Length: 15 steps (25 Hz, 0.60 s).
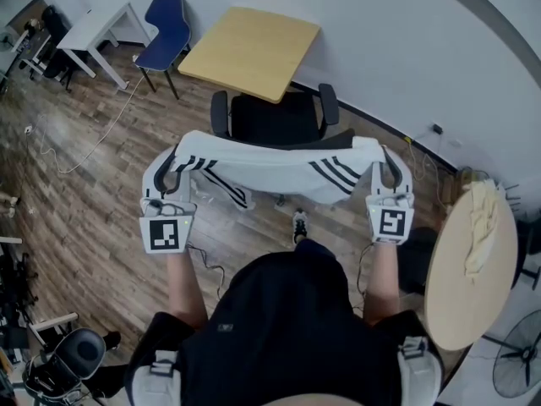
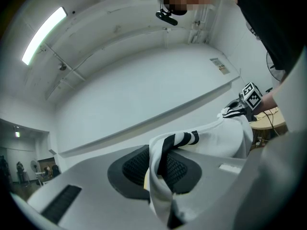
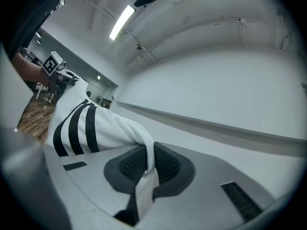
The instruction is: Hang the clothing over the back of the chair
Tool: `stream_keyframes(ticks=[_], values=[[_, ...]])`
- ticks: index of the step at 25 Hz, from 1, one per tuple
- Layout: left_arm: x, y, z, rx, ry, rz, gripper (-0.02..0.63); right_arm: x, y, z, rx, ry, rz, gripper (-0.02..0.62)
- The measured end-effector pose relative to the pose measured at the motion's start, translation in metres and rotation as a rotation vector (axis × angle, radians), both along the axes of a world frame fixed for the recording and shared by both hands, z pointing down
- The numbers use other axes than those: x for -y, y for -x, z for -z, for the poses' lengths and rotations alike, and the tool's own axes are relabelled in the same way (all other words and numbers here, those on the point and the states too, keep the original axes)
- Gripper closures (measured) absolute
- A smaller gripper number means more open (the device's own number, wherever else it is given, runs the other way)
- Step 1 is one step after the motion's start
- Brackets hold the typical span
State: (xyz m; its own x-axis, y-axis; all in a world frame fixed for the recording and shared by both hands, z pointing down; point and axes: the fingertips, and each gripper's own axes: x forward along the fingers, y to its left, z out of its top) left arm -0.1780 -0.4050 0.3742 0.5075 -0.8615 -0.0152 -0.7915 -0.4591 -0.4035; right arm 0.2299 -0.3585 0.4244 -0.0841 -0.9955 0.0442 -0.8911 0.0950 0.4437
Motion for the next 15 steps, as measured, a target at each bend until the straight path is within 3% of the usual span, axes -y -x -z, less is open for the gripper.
stream_keyframes(ticks=[15], values=[[0.049,-0.014,0.004,-0.004,0.009,0.054,0.568,0.073,-0.017,-0.002,-0.004,0.026,0.029,0.58]])
